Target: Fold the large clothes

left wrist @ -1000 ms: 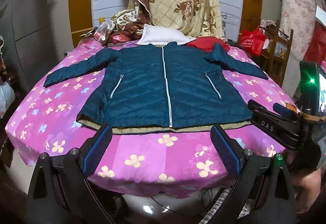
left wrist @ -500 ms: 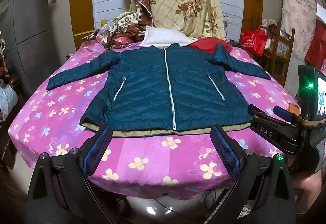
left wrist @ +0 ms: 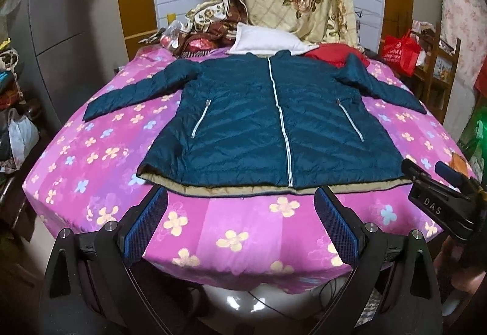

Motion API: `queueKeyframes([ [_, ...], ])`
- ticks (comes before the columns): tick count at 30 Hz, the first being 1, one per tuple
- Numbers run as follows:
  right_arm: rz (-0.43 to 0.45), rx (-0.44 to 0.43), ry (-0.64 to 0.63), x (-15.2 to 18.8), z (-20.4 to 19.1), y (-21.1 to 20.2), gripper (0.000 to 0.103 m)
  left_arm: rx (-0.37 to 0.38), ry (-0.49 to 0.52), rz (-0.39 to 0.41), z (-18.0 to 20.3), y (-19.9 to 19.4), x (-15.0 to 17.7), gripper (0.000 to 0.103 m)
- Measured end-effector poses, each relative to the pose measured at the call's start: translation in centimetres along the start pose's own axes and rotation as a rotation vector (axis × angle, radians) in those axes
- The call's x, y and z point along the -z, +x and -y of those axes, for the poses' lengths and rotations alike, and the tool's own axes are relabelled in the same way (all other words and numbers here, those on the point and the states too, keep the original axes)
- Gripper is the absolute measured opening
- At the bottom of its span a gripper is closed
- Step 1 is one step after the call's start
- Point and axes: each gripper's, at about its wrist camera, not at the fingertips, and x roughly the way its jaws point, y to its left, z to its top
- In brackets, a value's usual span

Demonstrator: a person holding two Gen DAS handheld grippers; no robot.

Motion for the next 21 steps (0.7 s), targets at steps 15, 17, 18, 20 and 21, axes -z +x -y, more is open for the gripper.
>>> queueKeyframes([
  [15, -0.019, 0.002, -0.002, 0.5, -0.3, 0.5, 0.073, 0.009, -0.008, -0.034, 0.0, 0.9, 0.2, 0.097],
  [17, -0.021, 0.002, 0.000, 0.6, -0.2, 0.5, 0.073, 0.005, -0.008, -0.039, -0.1, 1.1, 0.2, 0.097],
  [18, -0.022, 0.001, 0.000, 0.6, -0.3, 0.5, 0.073, 0.004, -0.010, -0.042, -0.2, 1.2, 0.3, 0.097],
  [20, -0.024, 0.002, -0.001, 0.7, -0.2, 0.6, 0.073, 0.004, -0.018, -0.051, -0.4, 1.5, 0.3, 0.097],
  [21, -0.026, 0.002, -0.001, 0.6, -0.1, 0.7, 0.073, 0.002, -0.022, -0.055, -0.5, 1.6, 0.3, 0.097],
])
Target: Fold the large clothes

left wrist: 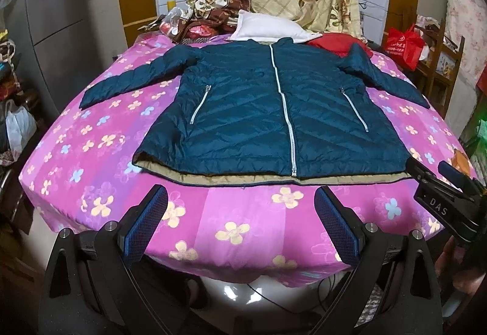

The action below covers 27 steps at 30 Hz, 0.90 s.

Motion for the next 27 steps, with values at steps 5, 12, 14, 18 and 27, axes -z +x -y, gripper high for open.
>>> queueKeyframes([
  [5, -0.011, 0.003, 0.009, 0.1, 0.4, 0.5, 0.073, -0.015, -0.013, -0.015, -0.5, 0.7, 0.0, 0.097],
  [12, 0.012, 0.053, 0.051, -1.0, 3.5, 1.8, 0.073, 0.011, -0.066, -0.031, -4.3, 2.8, -2.0, 0.097],
  [14, 0.001, 0.091, 0.045, -1.9, 5.0, 2.9, 0.073, 0.010, -0.129, -0.042, -7.0, 4.2, -3.5, 0.097],
  [18, -0.076, 0.087, 0.080, -3.6, 8.5, 6.2, 0.073, -0.009, -0.226, -0.070, -12.3, 8.0, -6.0, 0.097],
  [27, -0.231, -0.142, 0.289, -4.2, 14.3, 13.3, 0.073, 0.210, -0.408, -0.233, -19.4, 16.9, -7.3, 0.097],
])
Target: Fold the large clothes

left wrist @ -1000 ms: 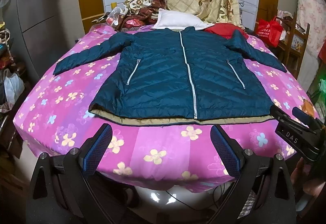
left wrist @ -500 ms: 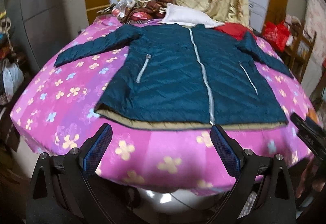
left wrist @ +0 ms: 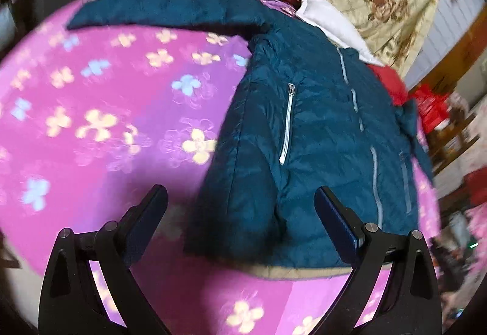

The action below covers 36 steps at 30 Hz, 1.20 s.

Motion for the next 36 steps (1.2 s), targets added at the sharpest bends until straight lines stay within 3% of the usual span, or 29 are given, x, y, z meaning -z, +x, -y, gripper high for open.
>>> queueKeyframes([
  [6, -0.035, -0.077, 0.000, 0.3, -1.3, 2.4, 0.073, 0.110, -0.058, -0.049, -1.3, 2.6, -1.7, 0.097],
  [13, -0.028, -0.099, 0.016, 0.9, -2.3, 3.8, 0.073, 0.174, -0.012, -0.108, 0.6, 4.3, -1.2, 0.097],
  [14, -0.025, -0.100, 0.015, 1.0, -2.3, 3.7, 0.070, 0.161, 0.011, -0.103, 1.3, 4.3, -0.8, 0.097],
  [15, -0.022, -0.103, 0.014, 1.1, -2.3, 3.6, 0.060, 0.152, 0.026, -0.103, 1.6, 4.3, -0.6, 0.096],
  [16, -0.022, -0.100, 0.013, 1.3, -2.4, 3.6, 0.051, 0.131, 0.045, -0.104, 2.1, 4.3, -0.2, 0.087],
  [17, -0.021, -0.098, 0.012, 1.4, -2.3, 3.6, 0.046, 0.095, 0.056, -0.108, 2.4, 4.5, 0.1, 0.066],
  [18, -0.026, -0.104, 0.007, 1.6, -2.3, 3.5, 0.034, 0.032, 0.072, -0.116, 2.7, 4.7, 0.3, 0.054],
  [19, -0.038, -0.111, -0.001, 1.6, -2.3, 3.5, 0.028, -0.041, 0.086, -0.123, 3.0, 4.9, 0.6, 0.034],
  [20, -0.046, -0.115, -0.003, 1.7, -2.3, 3.4, 0.025, -0.085, 0.096, -0.126, 3.1, 5.0, 0.8, 0.031],
  [23, -0.067, -0.147, 0.012, 1.8, -2.4, 2.7, 0.016, -0.079, 0.076, -0.133, 3.2, 4.1, 1.0, 0.016],
  [36, -0.066, -0.126, -0.041, 4.7, -1.5, -1.4, 0.010, -0.128, 0.122, -0.104, 3.6, 0.4, 5.1, 0.013],
])
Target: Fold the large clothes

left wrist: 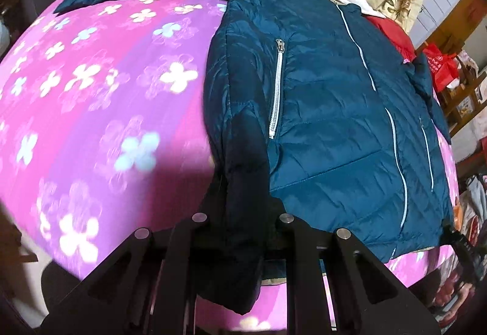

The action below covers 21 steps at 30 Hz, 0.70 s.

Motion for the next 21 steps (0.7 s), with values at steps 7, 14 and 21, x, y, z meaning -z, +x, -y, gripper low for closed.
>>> queueKeyframes([
  [7, -0.006, 0.058, -0.045, 2.1, 0.0, -1.3, 0.010, -0.077, 0.002, 0.060, 0.4, -1.0, 1.7, 0.014],
  [14, 0.099, 0.126, -0.057, 2.0, -0.2, -4.6, 0.036, -0.093, -0.011, 0.137, 0.7, -4.7, 2.5, 0.017],
  [21, 0.228, 0.138, -0.013, 2.0, -0.9, -7.1, 0.047, -0.110, 0.064, 0.231, 3.1, -7.9, 3.1, 0.021],
])
